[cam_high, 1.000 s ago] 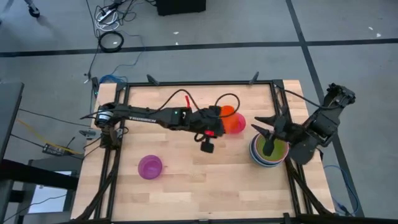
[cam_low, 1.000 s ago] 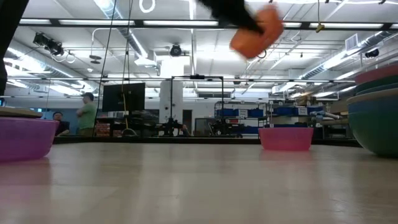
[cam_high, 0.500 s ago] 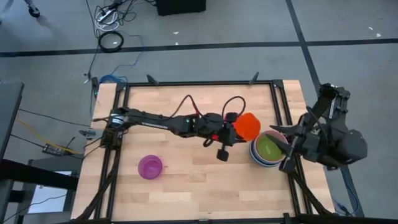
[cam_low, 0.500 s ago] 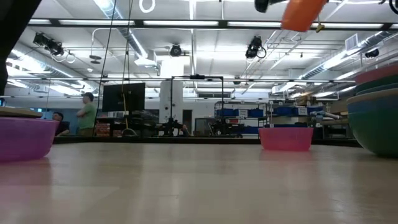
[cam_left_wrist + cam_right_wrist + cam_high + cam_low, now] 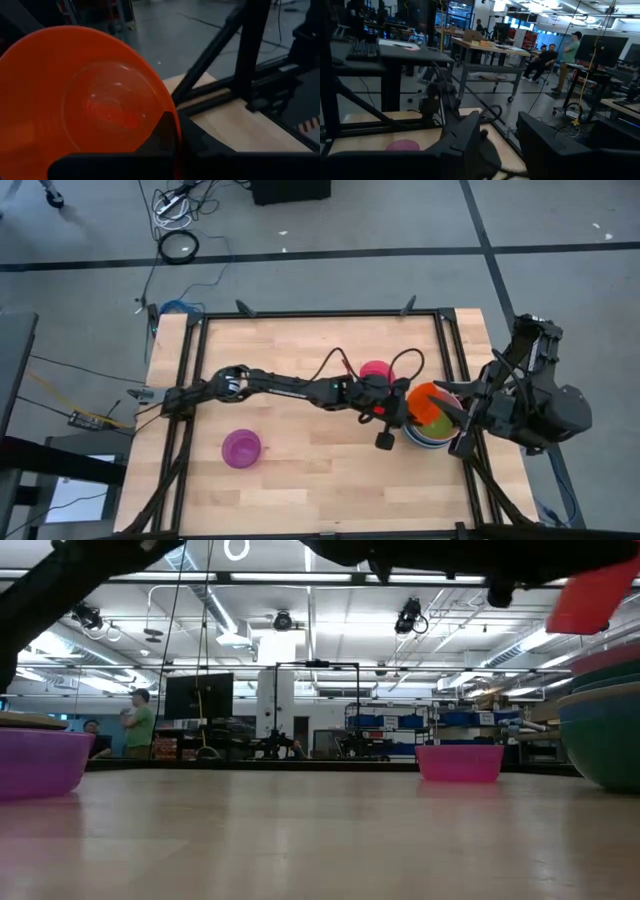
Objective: Nest bowls inside each other
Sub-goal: Stack the orange bowl on top of the light green bowl
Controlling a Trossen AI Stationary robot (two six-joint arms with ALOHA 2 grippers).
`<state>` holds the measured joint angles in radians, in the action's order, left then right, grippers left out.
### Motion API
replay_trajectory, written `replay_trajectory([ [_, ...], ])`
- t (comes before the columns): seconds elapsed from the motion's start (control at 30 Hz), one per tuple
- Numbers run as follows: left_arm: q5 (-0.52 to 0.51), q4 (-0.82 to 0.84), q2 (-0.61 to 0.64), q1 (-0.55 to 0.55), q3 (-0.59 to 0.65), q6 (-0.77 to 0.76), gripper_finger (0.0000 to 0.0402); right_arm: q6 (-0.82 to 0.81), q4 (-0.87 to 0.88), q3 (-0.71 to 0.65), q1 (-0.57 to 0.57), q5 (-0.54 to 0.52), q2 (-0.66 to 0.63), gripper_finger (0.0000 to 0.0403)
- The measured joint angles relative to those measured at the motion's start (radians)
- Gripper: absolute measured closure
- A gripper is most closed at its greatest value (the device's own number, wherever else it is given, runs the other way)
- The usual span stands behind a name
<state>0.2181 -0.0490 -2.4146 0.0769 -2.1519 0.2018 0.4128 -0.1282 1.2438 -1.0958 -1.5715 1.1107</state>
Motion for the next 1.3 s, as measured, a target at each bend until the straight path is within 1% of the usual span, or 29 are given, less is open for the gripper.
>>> replay_trajectory([
  [0.07, 0.002, 0.028, -0.019, -0.001, -0.020, -0.002, 0.0400, 0.000, 0.001, 0.000, 0.000, 0.000, 0.000, 0.0284],
  [0.3, 0.004, 0.013, -0.035, -0.006, -0.034, -0.025, 0.0399, 0.008, 0.002, 0.000, 0.001, 0.000, 0.000, 0.0284],
  [0.43, 0.004, -0.017, -0.037, -0.006, -0.033, -0.030, 0.0387, 0.008, 0.003, 0.000, 0.001, 0.000, 0.000, 0.0284],
  [0.6, 0.004, -0.023, -0.037, -0.006, -0.033, -0.037, 0.0398, 0.008, 0.003, 0.000, 0.001, 0.000, 0.000, 0.0284],
  [0.83, 0.006, -0.028, -0.040, -0.017, -0.033, -0.055, 0.0398, 0.009, 0.003, 0.000, 0.015, 0.000, 0.000, 0.0284],
  [0.97, 0.045, -0.032, -0.064, -0.030, -0.032, -0.103, 0.0399, 0.009, 0.004, 0.000, 0.019, 0.001, 0.000, 0.0284],
  [1.07, 0.054, -0.033, -0.081, -0.037, -0.032, -0.123, 0.0398, 0.009, 0.005, 0.000, 0.019, 0.001, 0.000, 0.0284],
  [1.3, 0.052, -0.091, -0.081, -0.038, -0.032, -0.132, 0.0358, 0.009, 0.015, 0.000, 0.019, 0.001, 0.000, 0.0284],
])
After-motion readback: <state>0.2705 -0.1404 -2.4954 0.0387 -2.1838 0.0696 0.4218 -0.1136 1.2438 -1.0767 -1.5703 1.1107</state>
